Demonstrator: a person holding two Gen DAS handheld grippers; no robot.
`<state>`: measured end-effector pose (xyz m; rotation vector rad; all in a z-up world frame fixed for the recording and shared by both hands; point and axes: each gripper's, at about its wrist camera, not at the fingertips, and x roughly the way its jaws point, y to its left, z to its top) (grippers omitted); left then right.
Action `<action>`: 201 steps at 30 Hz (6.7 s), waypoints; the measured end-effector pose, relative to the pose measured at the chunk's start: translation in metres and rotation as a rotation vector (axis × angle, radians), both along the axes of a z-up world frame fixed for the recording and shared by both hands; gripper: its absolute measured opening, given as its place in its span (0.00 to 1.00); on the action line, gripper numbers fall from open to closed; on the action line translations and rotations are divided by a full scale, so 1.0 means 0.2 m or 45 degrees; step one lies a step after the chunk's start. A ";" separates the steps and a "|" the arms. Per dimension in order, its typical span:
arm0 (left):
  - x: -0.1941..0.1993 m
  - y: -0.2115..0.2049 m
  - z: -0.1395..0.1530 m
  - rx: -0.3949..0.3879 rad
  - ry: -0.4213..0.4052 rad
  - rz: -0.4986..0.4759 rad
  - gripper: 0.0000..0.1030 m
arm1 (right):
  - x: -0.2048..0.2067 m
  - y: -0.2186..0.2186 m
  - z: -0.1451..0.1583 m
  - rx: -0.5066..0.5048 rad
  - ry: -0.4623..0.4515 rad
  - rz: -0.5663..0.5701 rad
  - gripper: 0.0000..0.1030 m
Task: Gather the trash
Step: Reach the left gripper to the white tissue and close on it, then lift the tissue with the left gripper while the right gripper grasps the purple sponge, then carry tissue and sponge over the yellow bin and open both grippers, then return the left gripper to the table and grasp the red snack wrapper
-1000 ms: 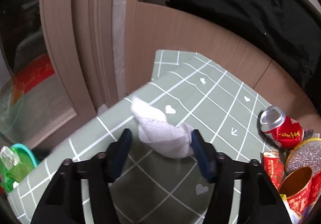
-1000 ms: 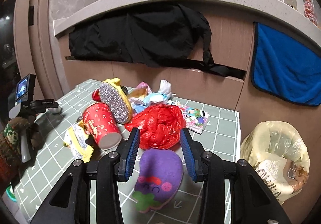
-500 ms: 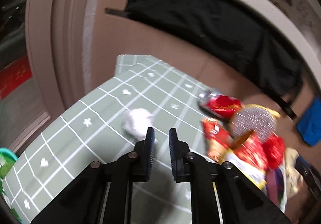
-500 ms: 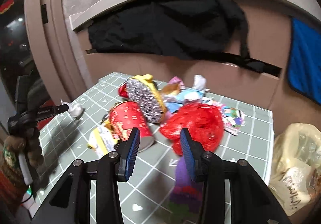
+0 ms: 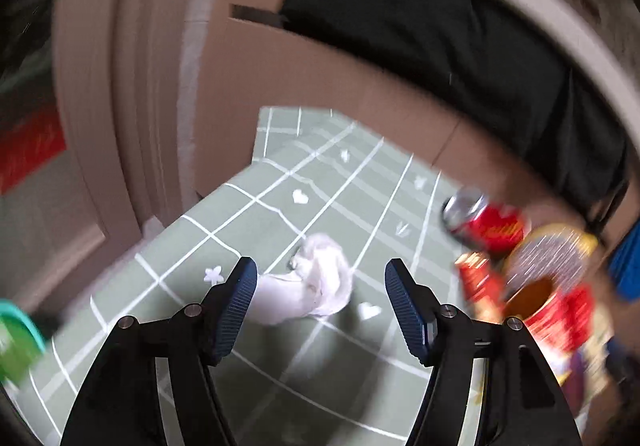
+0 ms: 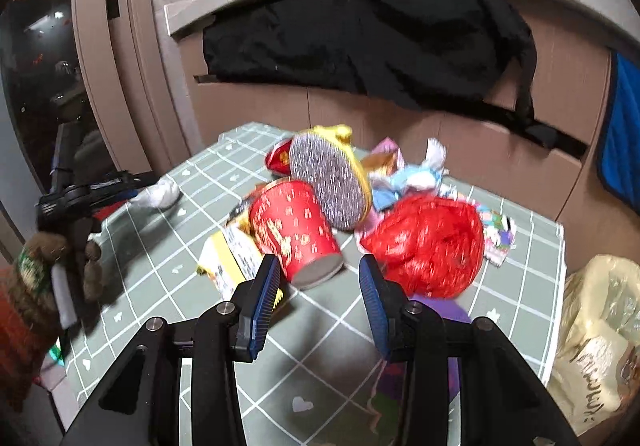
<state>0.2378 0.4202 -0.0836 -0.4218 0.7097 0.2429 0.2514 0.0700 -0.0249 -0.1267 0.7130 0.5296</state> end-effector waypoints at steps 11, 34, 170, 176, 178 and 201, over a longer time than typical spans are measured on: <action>0.02 -0.04 0.01 -0.011 0.044 -0.048 0.15 | -0.03 0.06 -0.02 -0.053 -0.010 0.097 0.38; -0.33 -0.47 0.16 -0.074 -0.042 -0.223 0.15 | 0.09 0.41 -0.27 -0.203 0.244 0.367 0.35; 0.60 -2.80 0.49 -0.063 -0.249 -1.079 0.68 | 0.27 -2.03 0.27 0.344 -0.199 -0.548 0.64; 0.62 -2.64 0.46 -0.056 -0.218 -0.976 0.71 | 0.30 -2.03 0.18 0.299 -0.164 -0.552 0.65; 0.60 -2.56 0.46 -0.072 -0.203 -0.937 0.71 | 0.32 -2.02 0.16 0.282 -0.138 -0.542 0.65; 0.28 -1.86 0.38 0.083 -0.193 -0.637 0.71 | 0.11 -1.63 0.13 0.244 -0.094 -0.323 0.53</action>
